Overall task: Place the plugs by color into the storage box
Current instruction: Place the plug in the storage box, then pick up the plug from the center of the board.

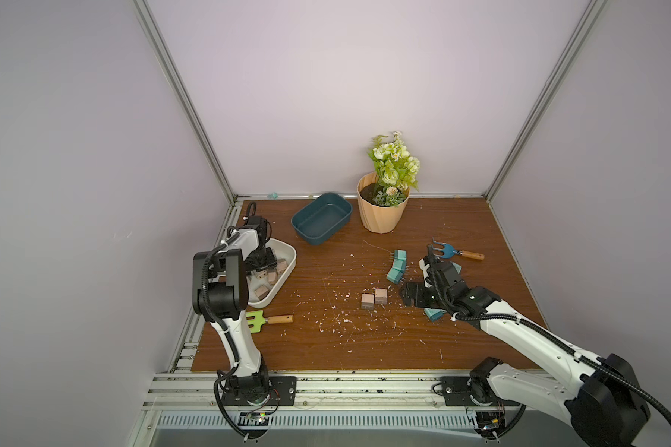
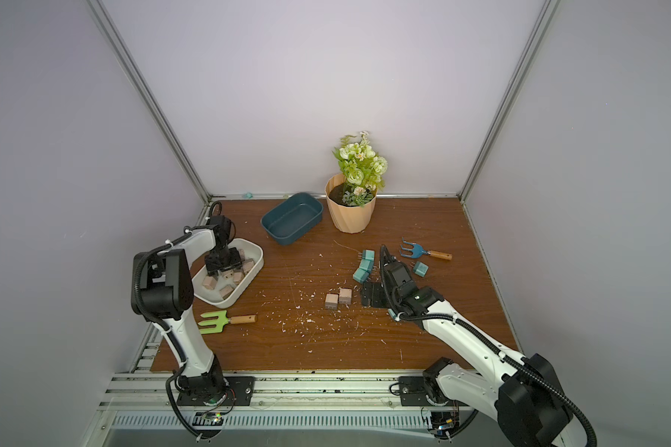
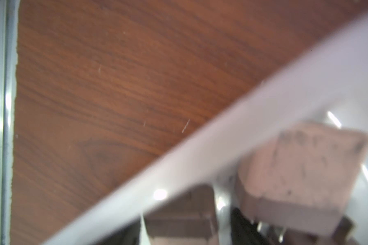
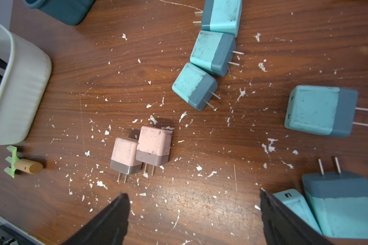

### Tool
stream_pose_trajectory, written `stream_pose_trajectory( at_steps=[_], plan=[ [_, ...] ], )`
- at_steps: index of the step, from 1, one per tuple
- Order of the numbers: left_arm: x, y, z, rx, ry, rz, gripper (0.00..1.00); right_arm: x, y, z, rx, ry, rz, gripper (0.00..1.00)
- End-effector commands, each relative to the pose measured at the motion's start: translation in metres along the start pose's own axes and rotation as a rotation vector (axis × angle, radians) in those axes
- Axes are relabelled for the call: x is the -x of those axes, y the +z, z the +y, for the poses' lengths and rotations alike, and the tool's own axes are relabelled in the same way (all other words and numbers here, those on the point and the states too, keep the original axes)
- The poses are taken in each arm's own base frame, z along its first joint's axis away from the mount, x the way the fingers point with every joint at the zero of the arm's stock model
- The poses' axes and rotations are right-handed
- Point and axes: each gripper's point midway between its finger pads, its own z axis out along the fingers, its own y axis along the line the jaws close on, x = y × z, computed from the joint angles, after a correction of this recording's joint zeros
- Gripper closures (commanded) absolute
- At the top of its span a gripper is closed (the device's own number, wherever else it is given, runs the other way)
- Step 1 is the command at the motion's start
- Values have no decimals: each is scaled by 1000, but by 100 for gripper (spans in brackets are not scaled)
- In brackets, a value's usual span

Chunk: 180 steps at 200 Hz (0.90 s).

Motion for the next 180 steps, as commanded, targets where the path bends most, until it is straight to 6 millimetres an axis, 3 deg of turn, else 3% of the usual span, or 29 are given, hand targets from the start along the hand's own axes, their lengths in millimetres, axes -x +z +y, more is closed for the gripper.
stream_pose_trajectory(
  at_steps=[1, 17, 36, 64, 115, 150, 172, 180],
  plan=[
    [6, -48, 13, -4, -55, -42, 20, 16, -6, 14, 39, 6, -47, 2],
    [9, -81, 6, -56, -61, -96, 15, 17, -5, 15, 37, -3, -48, 2],
    [-2, -119, -28, -194, -29, -134, 9, 19, -3, 17, 40, -14, -44, 2],
    [-56, -150, -101, -378, 64, -74, 5, 24, 1, 20, 41, -33, -42, 2],
    [-167, -154, -207, -429, 362, 20, 3, 40, -1, 24, 13, -31, -62, 2],
    [-212, -153, -255, -466, 523, 52, 1, 45, -7, 20, -15, -45, -73, 1],
    [-242, -141, -270, -452, 603, 98, 1, 46, -12, 12, -37, -47, -80, 1],
    [-246, -147, -281, -471, 624, 92, 1, 46, -14, 9, -42, -45, -84, 1]
  ],
)
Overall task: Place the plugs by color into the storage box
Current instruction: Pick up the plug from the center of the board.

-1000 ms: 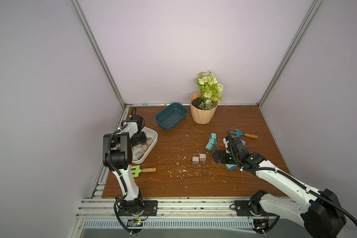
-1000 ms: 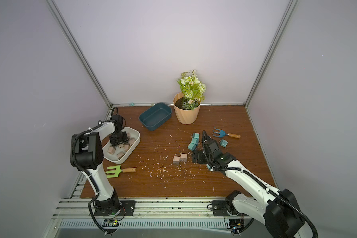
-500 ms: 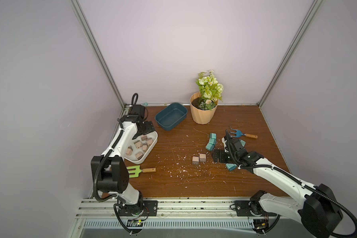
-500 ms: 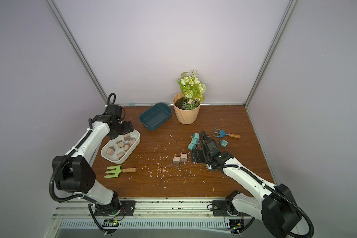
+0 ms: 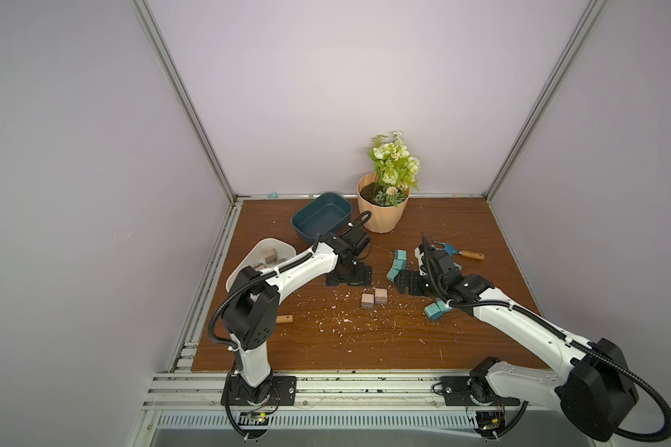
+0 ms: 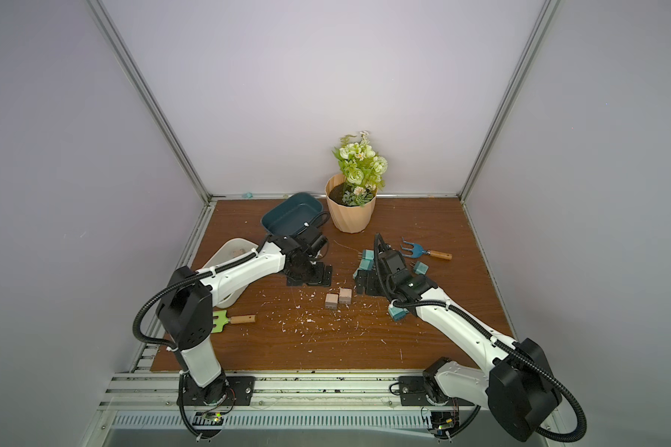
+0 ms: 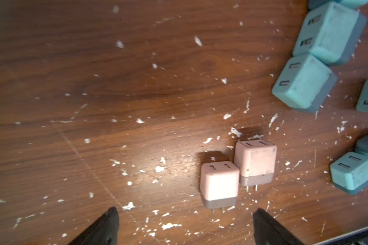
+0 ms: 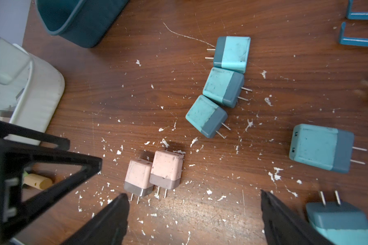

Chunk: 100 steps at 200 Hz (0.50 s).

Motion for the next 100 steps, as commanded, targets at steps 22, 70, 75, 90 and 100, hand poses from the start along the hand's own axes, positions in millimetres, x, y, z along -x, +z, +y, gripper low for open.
stream_pose_trajectory(
  at_steps=[22, 70, 75, 90, 100],
  plan=[
    [-18, 21, -33, -13, 65, 60, 1, 13, -19, -15, -38, 5, -57, 1],
    [-46, 45, -11, 43, 80, 133, 6, 7, -20, -26, -49, 23, -54, 1],
    [-47, 47, -8, 51, 81, 137, 7, 6, -20, -28, -52, 23, -53, 1],
    [-50, 51, -3, 72, 82, 144, 7, 4, -18, -29, -51, 24, -48, 1],
    [-50, 54, 0, 88, 80, 144, 8, 3, -18, -29, -51, 25, -45, 1]
  ],
)
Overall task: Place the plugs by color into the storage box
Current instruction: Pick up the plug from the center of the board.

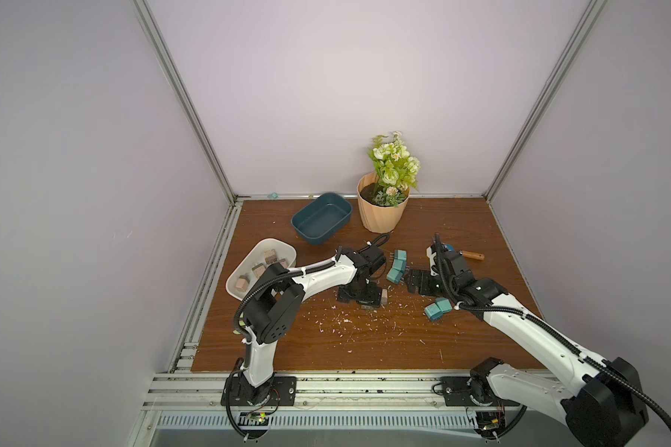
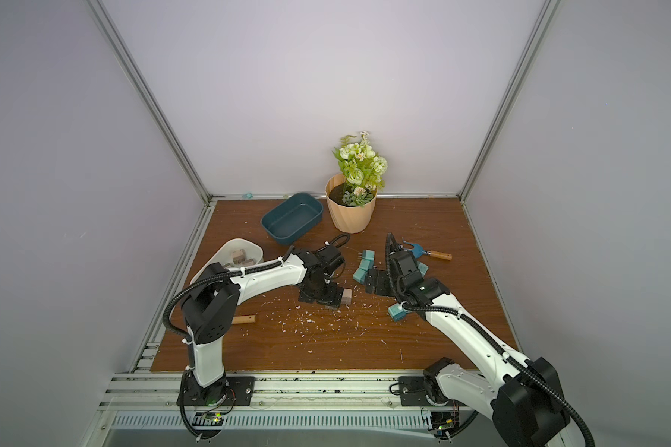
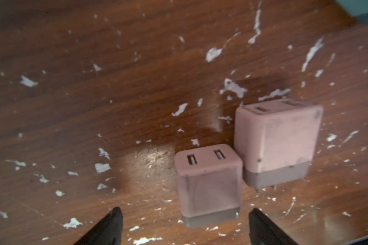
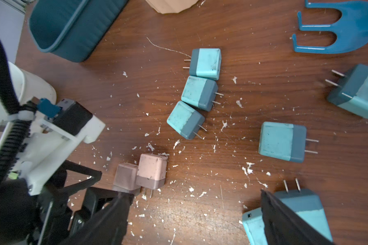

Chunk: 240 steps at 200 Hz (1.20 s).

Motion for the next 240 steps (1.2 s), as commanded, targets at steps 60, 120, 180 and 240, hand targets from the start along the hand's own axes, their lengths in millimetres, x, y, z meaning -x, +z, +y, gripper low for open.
stream_pose_trajectory(
  at_steps=[60, 120, 180, 240],
  plan=[
    [21, 9, 5, 35, -54, -27, 12, -1, -1, -4, -11, -5, -5, 1],
    [18, 23, 26, 85, -58, 3, 27, -6, -1, -8, -15, -3, -1, 1],
    [12, 23, 39, 127, -50, -4, 47, -8, 2, -8, -12, 0, 4, 1],
    [38, -13, 41, 80, -99, -81, 58, -9, 3, -8, -10, -2, 3, 1]
  ],
)
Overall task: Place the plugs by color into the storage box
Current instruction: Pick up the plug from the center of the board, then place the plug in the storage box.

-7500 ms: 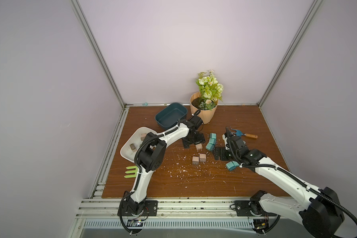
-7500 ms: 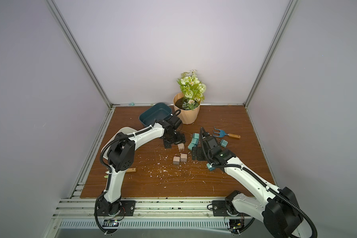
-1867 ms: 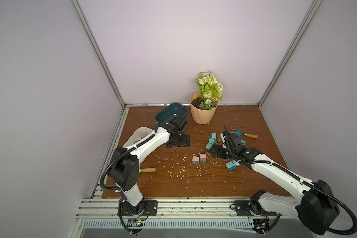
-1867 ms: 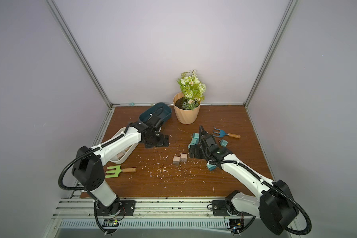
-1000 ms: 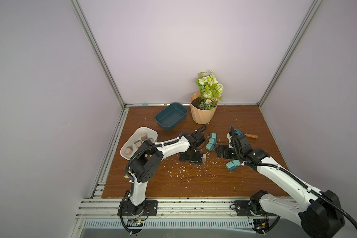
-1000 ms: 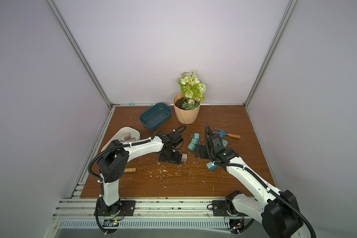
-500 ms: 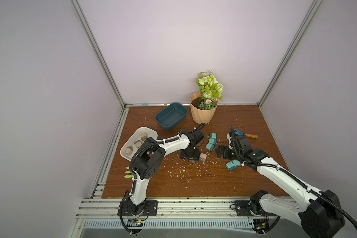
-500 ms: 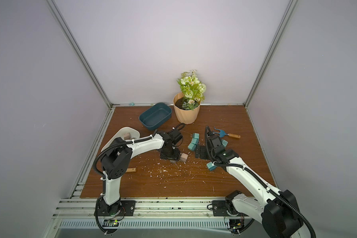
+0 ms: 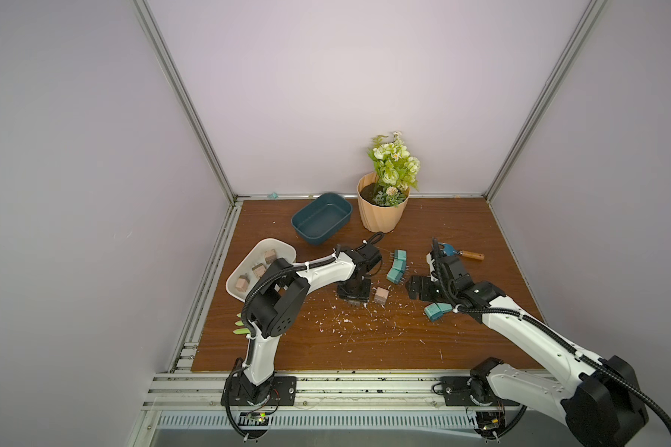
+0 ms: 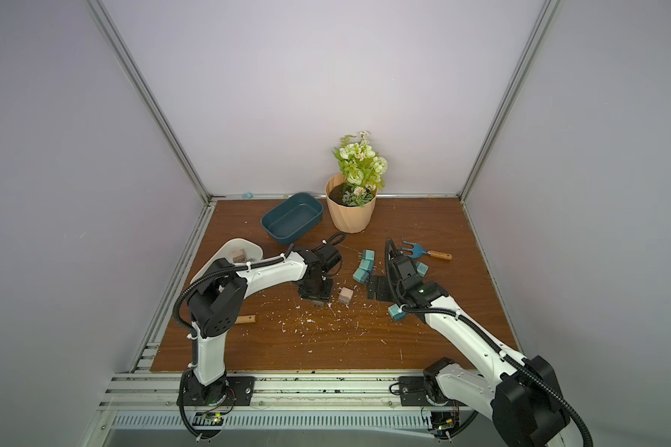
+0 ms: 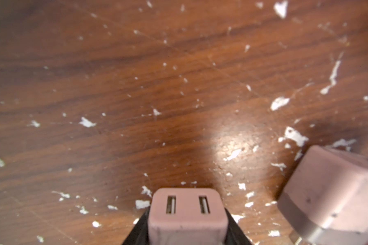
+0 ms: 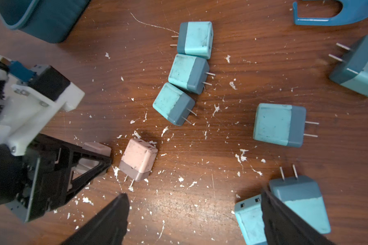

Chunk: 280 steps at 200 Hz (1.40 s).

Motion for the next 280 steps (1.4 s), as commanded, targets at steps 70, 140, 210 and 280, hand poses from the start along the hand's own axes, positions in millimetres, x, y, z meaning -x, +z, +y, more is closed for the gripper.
stream_pose_trajectory(
  at_steps=[70, 140, 210, 280],
  plan=[
    [55, -95, 88, -9, -199, -163, 63, 1, -2, 1, 21, -4, -27, 1],
    [50, -129, 240, 54, -446, -218, 64, -1, 3, 4, 36, -19, -13, 1],
    [38, -113, 304, 200, -481, -164, 65, -1, 5, 6, 39, -34, -2, 1],
    [-9, -80, 339, 289, -531, -85, 66, -1, 4, 5, 39, -20, -4, 1]
  ],
)
